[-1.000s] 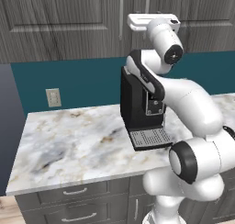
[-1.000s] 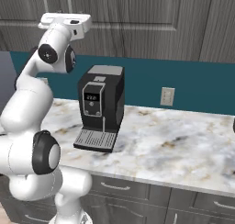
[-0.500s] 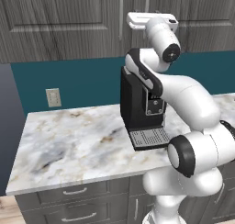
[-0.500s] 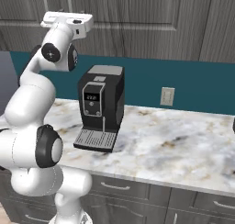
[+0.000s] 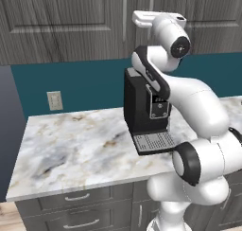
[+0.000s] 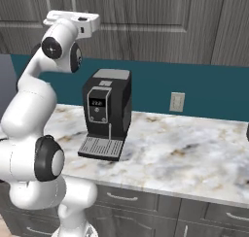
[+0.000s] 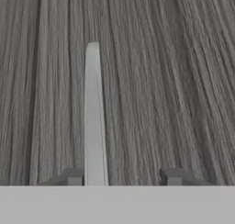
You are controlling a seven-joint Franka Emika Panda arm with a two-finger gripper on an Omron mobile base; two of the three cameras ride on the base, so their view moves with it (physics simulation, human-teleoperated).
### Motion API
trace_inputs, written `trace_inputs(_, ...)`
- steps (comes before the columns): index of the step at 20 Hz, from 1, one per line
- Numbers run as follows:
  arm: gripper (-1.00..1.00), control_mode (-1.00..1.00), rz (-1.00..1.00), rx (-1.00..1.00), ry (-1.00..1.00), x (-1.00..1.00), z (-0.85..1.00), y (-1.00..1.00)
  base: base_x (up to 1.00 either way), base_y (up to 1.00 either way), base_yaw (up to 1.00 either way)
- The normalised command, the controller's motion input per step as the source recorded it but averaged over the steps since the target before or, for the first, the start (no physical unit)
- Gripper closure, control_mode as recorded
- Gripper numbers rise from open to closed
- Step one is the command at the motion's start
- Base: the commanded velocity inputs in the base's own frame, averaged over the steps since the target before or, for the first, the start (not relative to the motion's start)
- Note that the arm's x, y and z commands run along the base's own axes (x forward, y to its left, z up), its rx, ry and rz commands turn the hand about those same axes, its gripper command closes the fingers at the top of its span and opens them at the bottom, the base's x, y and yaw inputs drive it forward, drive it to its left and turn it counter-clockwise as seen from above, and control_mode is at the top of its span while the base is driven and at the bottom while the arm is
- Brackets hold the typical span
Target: The dining table condiment station is running low on shaker. Refill the condiment station by opening the cabinet and taking the shaker from the cabinet and placing it on the dining table.
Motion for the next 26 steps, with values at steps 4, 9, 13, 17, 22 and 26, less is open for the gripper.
trace_inputs(4,1.00,-1.00,0.00,-0.07,0.04,0.00,-0.11,0.03,0.00,0.00,0.00)
trace_inputs(9,1.00,-1.00,0.00,-0.14,0.00,0.02,-0.12,0.24,0.00,0.00,0.00)
trace_inputs(13,1.00,-1.00,0.00,0.00,0.02,0.00,-0.02,0.00,0.00,0.00,0.00)
trace_inputs(17,1.00,-1.00,0.00,0.00,0.00,0.00,-0.22,0.00,0.00,0.00,0.00)
trace_inputs(22,1.00,-1.00,0.00,0.00,0.01,-0.25,-0.13,-0.09,0.00,0.00,0.00)
trace_inputs(26,1.00,-1.00,0.00,0.03,0.00,-1.00,-0.02,-0.52,0.00,0.00,0.00)
